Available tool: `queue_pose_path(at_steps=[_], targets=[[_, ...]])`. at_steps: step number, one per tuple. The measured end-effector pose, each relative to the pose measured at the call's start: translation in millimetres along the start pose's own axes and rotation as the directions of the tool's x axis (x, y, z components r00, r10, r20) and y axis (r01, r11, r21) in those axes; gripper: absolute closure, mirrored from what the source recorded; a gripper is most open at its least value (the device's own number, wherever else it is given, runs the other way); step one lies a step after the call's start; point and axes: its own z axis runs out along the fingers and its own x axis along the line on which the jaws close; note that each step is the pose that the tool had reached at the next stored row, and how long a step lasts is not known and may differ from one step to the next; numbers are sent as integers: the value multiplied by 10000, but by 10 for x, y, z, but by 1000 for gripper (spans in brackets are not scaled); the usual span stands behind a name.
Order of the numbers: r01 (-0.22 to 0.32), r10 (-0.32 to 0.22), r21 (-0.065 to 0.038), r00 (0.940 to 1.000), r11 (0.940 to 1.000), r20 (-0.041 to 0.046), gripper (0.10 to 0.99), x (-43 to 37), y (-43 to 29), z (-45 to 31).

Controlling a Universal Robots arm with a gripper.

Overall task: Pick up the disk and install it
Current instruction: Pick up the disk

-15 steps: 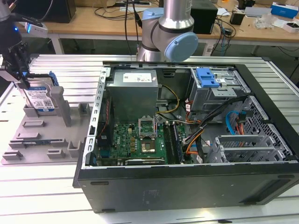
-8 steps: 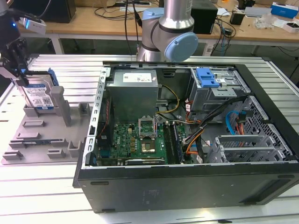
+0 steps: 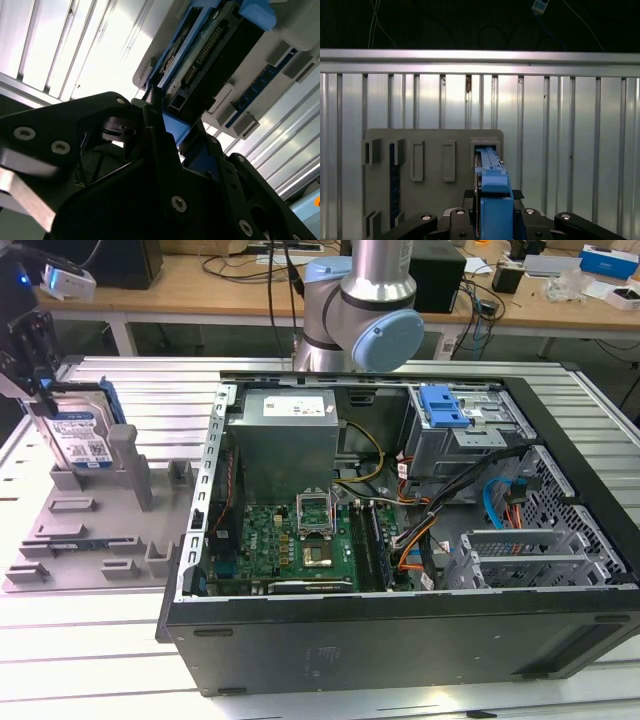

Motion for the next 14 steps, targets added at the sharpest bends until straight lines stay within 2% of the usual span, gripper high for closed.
queue_pose_path(at_steps=[13,14], targets=[[15,-15,59,10000,10000,-1,722,6,0,-405],[17,-17,65,10000,10000,0,722,7,0,-464]])
